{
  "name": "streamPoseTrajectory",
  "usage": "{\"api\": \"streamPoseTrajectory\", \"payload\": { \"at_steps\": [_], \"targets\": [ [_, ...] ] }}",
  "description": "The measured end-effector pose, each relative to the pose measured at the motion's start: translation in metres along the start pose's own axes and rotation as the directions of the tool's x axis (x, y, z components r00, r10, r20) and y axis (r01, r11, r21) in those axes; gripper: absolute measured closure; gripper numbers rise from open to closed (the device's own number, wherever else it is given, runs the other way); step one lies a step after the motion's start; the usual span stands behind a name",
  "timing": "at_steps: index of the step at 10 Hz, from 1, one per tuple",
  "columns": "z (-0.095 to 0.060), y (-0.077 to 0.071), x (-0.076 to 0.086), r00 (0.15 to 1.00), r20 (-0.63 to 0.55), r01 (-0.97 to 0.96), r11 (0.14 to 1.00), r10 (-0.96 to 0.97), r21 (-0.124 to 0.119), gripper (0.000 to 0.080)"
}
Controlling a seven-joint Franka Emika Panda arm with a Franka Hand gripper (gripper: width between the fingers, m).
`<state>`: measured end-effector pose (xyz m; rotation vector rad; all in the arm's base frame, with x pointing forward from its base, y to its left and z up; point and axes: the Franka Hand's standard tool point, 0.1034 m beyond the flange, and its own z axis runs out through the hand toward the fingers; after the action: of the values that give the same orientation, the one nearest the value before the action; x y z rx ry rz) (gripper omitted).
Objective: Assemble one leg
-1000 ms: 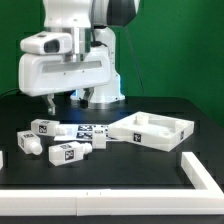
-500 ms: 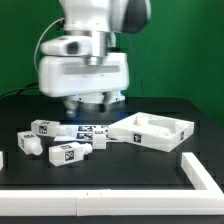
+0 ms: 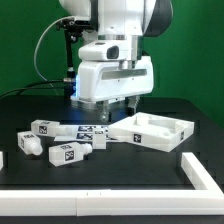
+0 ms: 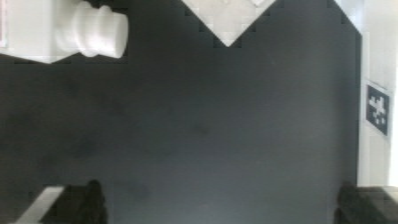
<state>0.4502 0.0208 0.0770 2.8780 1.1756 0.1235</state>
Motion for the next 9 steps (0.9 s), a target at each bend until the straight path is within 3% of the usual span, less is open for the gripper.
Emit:
{"api": "streamPoseTrajectory", "payload": {
  "at_steps": [1,2,4,6,7,9],
  "targets": [
    [0.001,-0.002,0.001,1.0,0.001,0.002,1.0,-0.002,0.002,0.015],
    [0.011,-0.027,0.003,0.998,0.06,-0.028,0.998,0.025,0.055,0.015],
    [0.012,-0.056,0.023,0.998,0.04,-0.047,0.998,0.045,0.044,0.015],
    [0.014,-0.049,0.018,0.999,0.046,-0.03,0.998,0.028,0.046,0.015],
    [0.017,-0.053,0.018,0.999,0.049,0.005,0.999,-0.008,0.052,0.015],
    [0.043,-0.07,0.011,0.978,0.062,0.195,0.976,-0.201,0.097,0.015]
  ]
}}
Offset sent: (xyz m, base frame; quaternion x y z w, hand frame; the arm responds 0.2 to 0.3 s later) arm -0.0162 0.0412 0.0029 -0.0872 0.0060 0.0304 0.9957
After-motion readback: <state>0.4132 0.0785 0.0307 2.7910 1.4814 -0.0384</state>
